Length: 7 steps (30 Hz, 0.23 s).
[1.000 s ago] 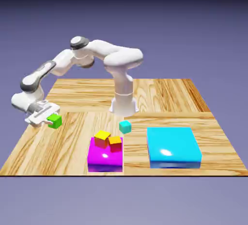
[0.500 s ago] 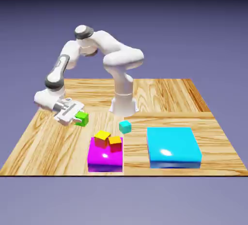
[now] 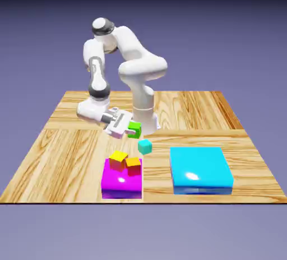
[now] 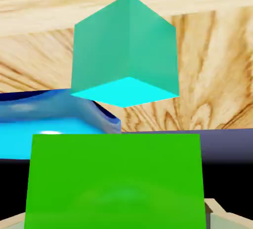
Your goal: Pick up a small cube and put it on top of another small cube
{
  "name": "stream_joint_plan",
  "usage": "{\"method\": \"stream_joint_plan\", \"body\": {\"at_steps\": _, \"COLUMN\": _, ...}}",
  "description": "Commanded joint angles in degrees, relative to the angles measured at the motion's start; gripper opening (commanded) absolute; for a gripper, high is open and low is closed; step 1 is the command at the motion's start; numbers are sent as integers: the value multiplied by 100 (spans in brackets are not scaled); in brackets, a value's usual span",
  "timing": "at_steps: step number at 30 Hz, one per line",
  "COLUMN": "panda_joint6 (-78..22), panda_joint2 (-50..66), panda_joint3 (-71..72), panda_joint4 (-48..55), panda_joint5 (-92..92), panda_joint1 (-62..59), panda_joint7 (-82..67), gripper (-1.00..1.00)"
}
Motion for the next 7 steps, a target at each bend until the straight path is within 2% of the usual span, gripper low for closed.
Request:
{"method": "stream_joint_plan", "body": {"at_steps": 1, "panda_joint6": 222, "panda_joint2": -49, "panda_joint3": -208, "panda_joint4": -43, "panda_joint5": -117, "panda_joint1": 193, "panda_joint7": 8, "gripper": -100}}
{"method": "stream_joint_plan", "body": {"at_steps": 4, "panda_joint6": 754, "panda_joint2": -162, "panda_joint3": -692, "panda_joint4": -145, "panda_joint5": -364, "panda_joint1": 642, "panda_joint7": 13, "gripper": -100}}
{"method": "stream_joint_plan", "body": {"at_steps": 5, "panda_joint6": 754, "panda_joint2": -162, "panda_joint3": -692, "panda_joint4": -145, "panda_joint5": -364, "panda_joint1": 642, "panda_joint7": 13, "gripper": 100}}
{"method": "stream_joint_plan", "body": {"at_steps": 7, "panda_joint6": 526, "panda_joint2": -114, "panda_joint3": -485, "panda_joint4": -102, "panda_joint5": -258, "panda_joint1": 450, "panda_joint7": 11, "gripper": 100}}
